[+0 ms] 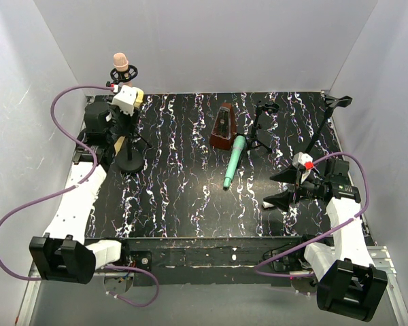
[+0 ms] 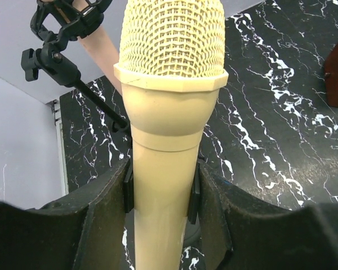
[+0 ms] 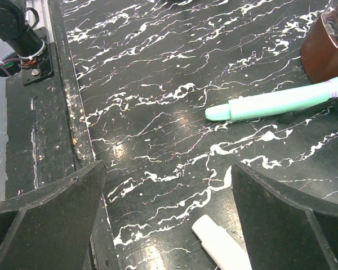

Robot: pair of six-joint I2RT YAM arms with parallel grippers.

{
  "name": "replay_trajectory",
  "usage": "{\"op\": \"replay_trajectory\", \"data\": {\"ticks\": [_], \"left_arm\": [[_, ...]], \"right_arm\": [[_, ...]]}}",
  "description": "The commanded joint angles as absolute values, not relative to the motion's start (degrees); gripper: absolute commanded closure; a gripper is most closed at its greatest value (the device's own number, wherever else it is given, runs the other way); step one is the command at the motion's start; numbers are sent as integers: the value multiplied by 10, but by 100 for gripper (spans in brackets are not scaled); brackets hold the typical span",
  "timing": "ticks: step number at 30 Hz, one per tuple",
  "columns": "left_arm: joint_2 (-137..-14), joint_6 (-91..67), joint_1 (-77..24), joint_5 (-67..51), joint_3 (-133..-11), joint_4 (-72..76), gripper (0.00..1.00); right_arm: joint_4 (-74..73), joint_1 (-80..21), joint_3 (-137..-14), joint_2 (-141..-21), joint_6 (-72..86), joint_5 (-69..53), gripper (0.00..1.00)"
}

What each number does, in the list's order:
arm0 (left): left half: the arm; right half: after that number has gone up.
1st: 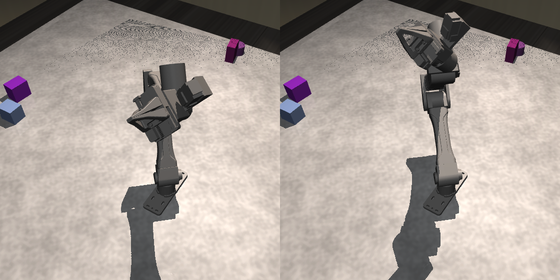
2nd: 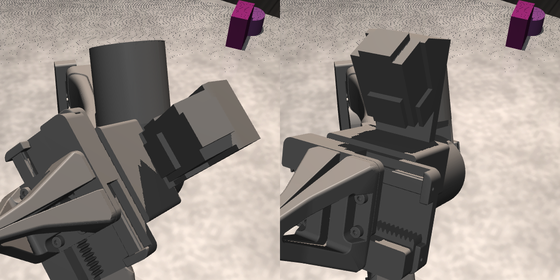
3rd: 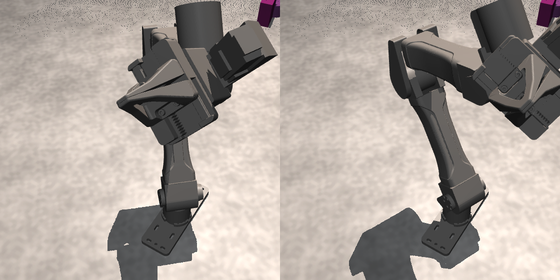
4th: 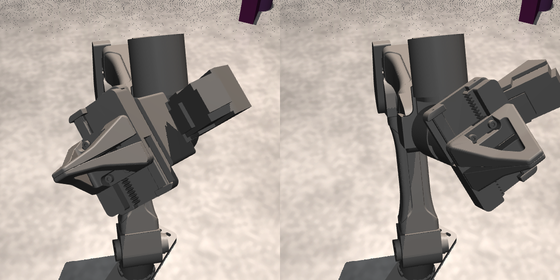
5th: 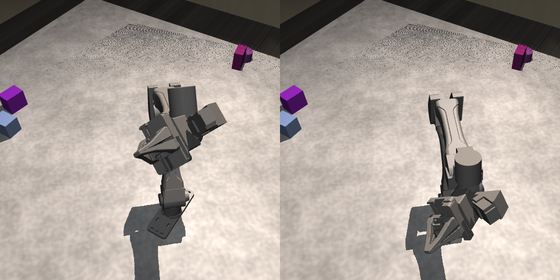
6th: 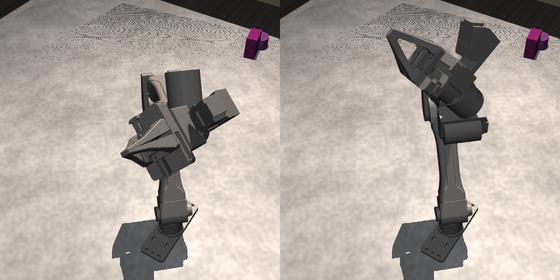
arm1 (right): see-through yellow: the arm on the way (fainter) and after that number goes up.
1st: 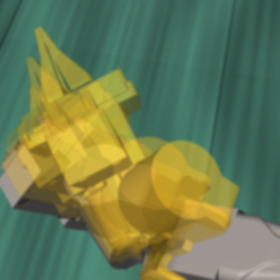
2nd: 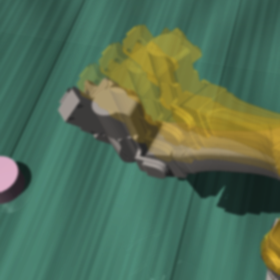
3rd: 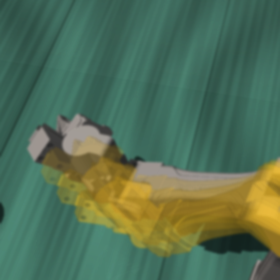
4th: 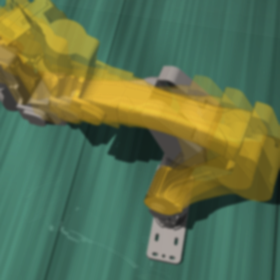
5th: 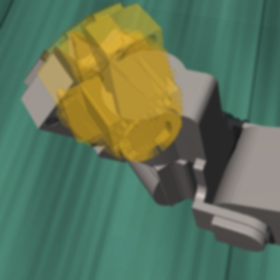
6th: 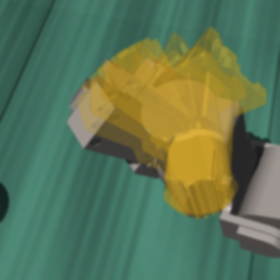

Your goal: Attach the microphones to the stand

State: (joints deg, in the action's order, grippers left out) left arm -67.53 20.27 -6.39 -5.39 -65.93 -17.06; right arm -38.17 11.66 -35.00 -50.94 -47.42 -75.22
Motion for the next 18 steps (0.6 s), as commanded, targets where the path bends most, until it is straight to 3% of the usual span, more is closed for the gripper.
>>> {"op": "replay_trajectory", "data": {"ticks": [1,10,18], "left_arm": [[-671,176,-49,-47,-656,-84,100],[-649,138,-25,-62,-592,-40,99],[-623,99,-16,-27,-558,-47,80]], "right_arm": [[-403,120,-365,-503,-497,-771,2],[-405,120,-366,-502,-501,-771,2],[-406,120,-366,-502,-501,-771,2]]}}
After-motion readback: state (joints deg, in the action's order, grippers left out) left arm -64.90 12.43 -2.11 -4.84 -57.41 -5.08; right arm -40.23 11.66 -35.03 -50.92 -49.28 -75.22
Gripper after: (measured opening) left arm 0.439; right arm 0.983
